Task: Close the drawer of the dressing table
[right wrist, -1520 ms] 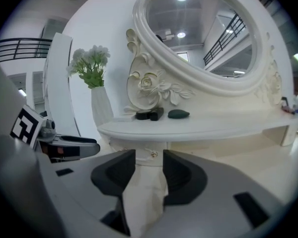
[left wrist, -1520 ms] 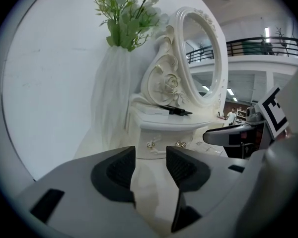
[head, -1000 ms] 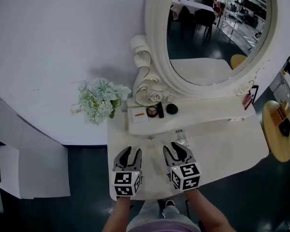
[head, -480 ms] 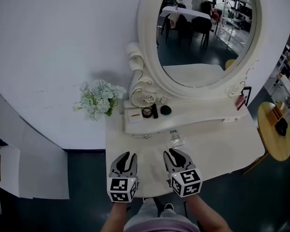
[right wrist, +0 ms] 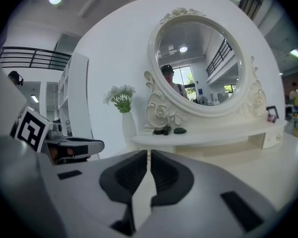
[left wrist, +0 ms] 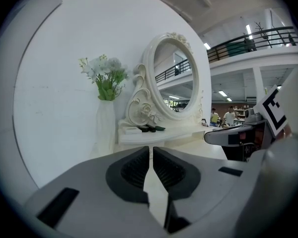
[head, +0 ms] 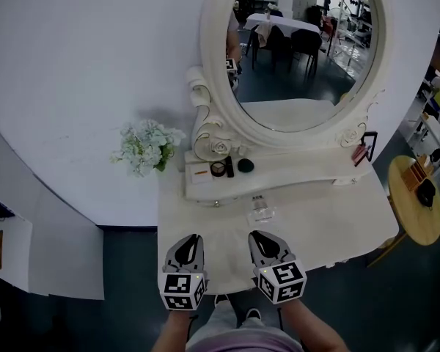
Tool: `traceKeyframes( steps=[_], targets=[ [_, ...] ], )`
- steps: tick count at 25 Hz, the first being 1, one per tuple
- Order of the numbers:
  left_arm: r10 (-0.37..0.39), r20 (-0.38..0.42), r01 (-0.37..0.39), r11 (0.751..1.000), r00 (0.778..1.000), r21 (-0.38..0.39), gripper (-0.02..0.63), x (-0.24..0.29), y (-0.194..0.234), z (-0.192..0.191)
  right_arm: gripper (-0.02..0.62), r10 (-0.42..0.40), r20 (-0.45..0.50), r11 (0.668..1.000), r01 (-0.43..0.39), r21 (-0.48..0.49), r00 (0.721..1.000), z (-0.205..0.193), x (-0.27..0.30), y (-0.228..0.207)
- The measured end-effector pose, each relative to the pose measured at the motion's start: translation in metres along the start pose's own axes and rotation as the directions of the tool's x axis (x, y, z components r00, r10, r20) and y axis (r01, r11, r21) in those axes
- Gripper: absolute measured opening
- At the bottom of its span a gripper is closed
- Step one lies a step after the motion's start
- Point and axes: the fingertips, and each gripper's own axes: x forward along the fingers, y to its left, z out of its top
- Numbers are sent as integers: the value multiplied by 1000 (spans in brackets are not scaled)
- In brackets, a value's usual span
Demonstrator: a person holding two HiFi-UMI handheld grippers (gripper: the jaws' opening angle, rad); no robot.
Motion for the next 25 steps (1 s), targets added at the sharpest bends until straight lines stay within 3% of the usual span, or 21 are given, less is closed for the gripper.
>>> traceKeyframes(
  steps=[14,25],
  targets=[
    [38,23,-38,999,999,7,2,-26,-16,5,3,34,10,999,-34,-8,999,-3,-24,6],
    [47,49,-47,999,998,-1,2,-28,-20,10,2,6,22,1000,-5,-19,1000,4,-35,-8]
  ],
)
